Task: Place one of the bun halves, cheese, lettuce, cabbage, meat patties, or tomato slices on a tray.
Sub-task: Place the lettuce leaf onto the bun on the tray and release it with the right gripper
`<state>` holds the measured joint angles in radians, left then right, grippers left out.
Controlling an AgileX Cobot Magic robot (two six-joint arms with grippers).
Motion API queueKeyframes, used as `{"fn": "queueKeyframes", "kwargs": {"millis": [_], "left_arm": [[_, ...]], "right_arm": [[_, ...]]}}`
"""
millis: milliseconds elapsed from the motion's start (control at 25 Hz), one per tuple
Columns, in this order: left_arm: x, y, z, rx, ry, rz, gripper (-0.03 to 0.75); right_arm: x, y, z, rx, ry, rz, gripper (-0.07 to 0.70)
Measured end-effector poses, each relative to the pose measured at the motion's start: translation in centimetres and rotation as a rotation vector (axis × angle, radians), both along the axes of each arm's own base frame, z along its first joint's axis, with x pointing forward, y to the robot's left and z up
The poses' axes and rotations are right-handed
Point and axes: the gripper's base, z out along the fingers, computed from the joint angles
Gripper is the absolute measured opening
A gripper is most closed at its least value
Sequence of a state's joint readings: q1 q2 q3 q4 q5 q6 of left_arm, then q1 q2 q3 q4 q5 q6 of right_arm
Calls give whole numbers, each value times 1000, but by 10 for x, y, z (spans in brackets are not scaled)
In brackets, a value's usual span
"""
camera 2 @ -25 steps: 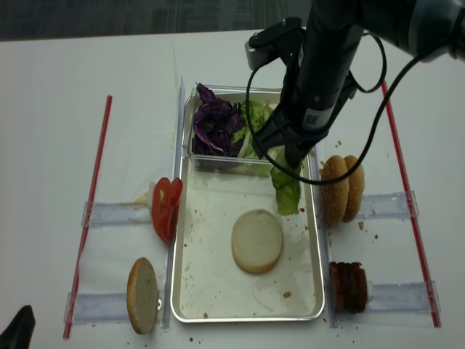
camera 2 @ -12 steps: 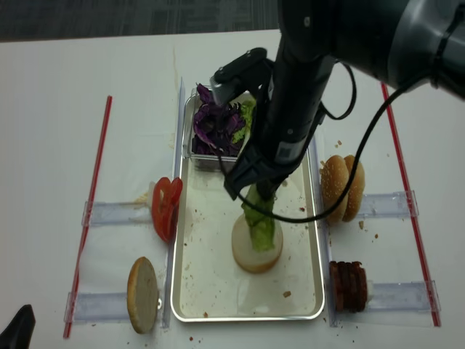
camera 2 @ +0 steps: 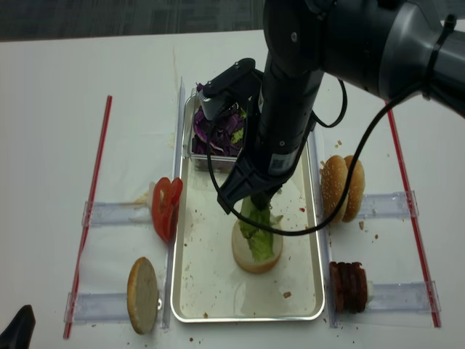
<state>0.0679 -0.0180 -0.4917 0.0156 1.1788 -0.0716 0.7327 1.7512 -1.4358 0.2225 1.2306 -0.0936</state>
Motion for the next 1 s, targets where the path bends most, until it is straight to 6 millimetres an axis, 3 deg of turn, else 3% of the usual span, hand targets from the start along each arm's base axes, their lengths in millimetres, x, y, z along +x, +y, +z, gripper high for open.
{"fn": "queueKeyframes", "kwargs": {"millis": [240, 1000], "left_arm": [[0, 0, 0, 0, 0, 0, 596], [0, 0, 0, 0, 0, 0, 596]], "right_arm": [[3, 3, -11, -23, 23, 0, 39], [26, 19, -84, -123, 77, 10, 39]]}}
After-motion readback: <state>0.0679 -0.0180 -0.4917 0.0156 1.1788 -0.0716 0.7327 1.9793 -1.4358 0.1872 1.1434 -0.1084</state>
